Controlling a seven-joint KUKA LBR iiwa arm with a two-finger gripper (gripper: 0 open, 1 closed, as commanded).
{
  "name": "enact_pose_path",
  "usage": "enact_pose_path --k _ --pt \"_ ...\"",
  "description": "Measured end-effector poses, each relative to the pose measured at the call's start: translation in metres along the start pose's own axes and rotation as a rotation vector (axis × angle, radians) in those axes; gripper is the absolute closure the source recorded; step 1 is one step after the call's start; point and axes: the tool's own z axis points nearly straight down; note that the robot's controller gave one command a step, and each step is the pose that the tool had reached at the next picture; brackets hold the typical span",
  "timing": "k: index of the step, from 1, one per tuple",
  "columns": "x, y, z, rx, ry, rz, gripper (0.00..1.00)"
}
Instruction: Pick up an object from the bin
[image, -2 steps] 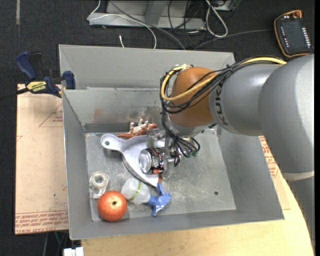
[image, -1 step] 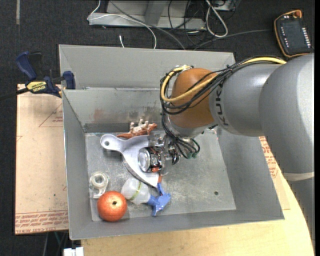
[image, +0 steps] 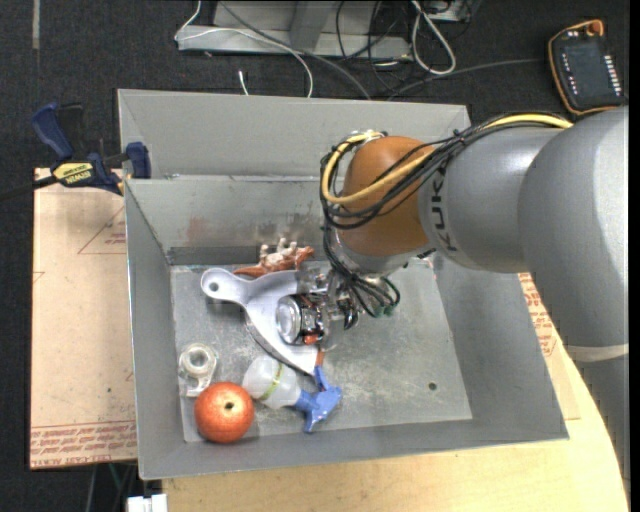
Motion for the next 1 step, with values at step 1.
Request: enact_pose_path --k 1 --pt "0.0020 0.0010 -0.0437 -0.001 0.007 0.000 1.00"
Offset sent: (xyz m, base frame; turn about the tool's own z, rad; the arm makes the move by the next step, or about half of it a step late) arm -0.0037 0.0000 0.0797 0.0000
